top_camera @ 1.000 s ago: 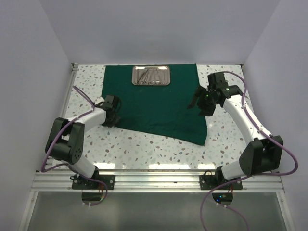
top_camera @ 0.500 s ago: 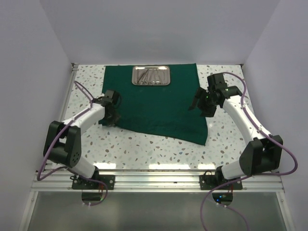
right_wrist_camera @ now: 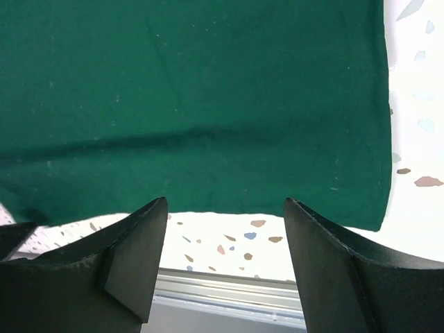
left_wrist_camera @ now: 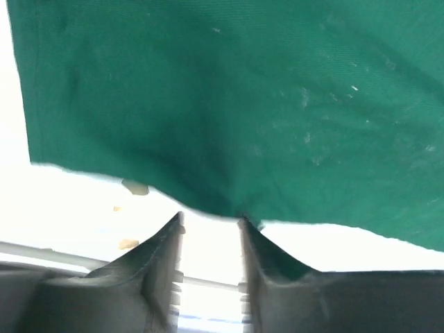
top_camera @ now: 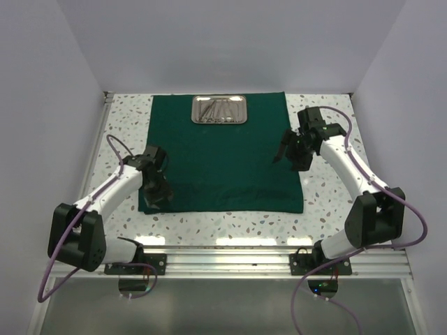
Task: Open and lay out the surgical kit
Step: Smooth out the surgical kit at the center of the board.
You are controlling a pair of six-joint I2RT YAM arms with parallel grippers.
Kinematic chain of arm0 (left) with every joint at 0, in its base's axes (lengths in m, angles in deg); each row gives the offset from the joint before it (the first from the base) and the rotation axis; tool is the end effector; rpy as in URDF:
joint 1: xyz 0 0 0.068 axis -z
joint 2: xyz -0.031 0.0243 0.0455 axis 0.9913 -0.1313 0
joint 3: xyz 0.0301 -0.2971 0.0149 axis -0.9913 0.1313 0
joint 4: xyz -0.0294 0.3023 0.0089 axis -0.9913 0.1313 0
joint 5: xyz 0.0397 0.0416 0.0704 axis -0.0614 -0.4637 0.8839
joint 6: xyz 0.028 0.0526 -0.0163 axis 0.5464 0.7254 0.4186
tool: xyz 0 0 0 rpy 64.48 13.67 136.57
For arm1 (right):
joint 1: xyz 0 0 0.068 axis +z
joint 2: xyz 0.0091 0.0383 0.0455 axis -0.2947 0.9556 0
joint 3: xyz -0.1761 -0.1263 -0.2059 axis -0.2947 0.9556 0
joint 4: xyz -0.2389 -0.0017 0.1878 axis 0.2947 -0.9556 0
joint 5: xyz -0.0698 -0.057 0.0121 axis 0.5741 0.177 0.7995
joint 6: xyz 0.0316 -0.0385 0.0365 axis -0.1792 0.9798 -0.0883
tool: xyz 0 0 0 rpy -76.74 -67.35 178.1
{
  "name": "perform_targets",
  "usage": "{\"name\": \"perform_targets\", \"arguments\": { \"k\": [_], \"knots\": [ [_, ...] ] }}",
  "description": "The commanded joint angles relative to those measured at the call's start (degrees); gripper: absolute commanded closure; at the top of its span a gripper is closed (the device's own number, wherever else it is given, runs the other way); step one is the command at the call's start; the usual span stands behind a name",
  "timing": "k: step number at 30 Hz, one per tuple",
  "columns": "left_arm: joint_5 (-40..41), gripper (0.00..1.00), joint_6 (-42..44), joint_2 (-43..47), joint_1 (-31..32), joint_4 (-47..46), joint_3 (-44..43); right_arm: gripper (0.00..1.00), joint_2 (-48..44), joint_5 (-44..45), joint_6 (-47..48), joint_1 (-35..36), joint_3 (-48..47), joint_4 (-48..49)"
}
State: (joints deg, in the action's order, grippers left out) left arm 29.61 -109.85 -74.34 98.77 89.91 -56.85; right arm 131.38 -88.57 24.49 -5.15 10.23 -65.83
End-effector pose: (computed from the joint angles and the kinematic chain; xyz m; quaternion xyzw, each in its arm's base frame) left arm 0.2528 -0.0714 0.1983 -0.2760 0.9564 -0.0260 0.0917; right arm 0.3405 0.0781 0.2902 0.1744 0.9576 0.1418 0.1802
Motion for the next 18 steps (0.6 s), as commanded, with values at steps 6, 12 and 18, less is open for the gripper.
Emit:
{"name": "perform_targets", "arguments": {
  "k": [6,12,18],
  "knots": [
    [-4.2,0.00,4.1,9.2,0.5,10.5,2.7,0.29,0.6,-0.9,1.9,0.2,1.8,1.1],
    [1.2,0.00,4.9,8.3,0.5,9.6,-5.3,0.28,1.3,-1.1,1.8,0.1,3.2,3.0],
    [2.4,0.01,7.3,-3.5,0.2,-3.1,-11.3,0.61,3.6,-1.9,1.0,0.2,6.6,9.3]
  ]
}}
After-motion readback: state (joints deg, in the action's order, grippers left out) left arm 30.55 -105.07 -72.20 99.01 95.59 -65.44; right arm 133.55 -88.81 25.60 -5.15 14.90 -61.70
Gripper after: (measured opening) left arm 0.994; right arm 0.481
